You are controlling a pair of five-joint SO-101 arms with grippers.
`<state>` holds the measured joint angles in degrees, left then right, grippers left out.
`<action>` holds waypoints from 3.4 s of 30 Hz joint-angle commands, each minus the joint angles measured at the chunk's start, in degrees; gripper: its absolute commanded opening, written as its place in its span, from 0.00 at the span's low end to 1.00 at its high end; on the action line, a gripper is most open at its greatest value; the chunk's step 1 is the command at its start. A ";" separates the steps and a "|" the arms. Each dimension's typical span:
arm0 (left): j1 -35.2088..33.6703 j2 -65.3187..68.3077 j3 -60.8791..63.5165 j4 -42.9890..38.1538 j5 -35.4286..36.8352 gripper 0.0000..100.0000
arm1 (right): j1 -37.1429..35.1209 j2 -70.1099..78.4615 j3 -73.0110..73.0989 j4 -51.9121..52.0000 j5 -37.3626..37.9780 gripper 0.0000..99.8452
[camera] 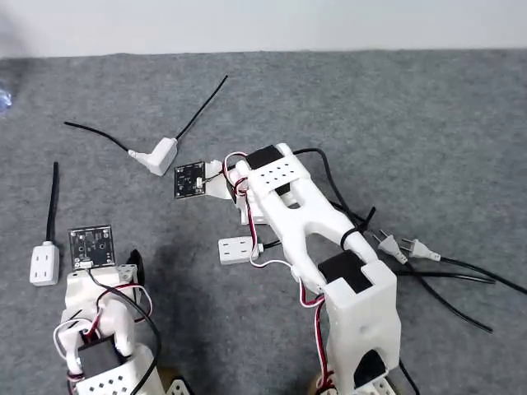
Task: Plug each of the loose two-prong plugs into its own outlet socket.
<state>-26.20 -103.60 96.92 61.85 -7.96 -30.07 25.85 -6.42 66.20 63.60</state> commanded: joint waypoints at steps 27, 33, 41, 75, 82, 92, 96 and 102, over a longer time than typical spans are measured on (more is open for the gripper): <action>-0.44 -0.79 -0.48 0.00 -0.62 0.22 | 0.40 9.10 -9.41 0.75 0.70 0.18; -0.44 -0.79 -0.48 0.00 -0.62 0.22 | -1.27 9.63 -12.48 4.00 0.70 0.18; -0.44 -0.79 -0.48 0.00 -0.62 0.22 | -0.84 9.63 -12.66 6.37 1.93 0.06; -0.44 -0.79 -0.48 0.00 -0.62 0.22 | 1.89 9.45 -12.84 9.27 9.93 0.15; -0.44 -0.79 -0.48 0.00 -0.62 0.22 | 0.92 10.68 -16.09 10.24 10.02 0.13; -0.44 -0.79 -0.48 0.00 -0.62 0.22 | 0.66 17.01 -24.53 17.80 10.55 0.01; -0.35 -0.79 -0.48 0.00 -0.62 0.22 | 0.57 17.27 -25.05 19.56 11.16 0.01; 2.99 -0.79 -0.57 -2.55 -0.26 0.21 | -0.40 9.63 -27.87 21.05 0.09 0.01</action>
<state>-26.20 -103.60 96.92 61.85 -7.96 -29.10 42.99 -30.42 85.27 68.70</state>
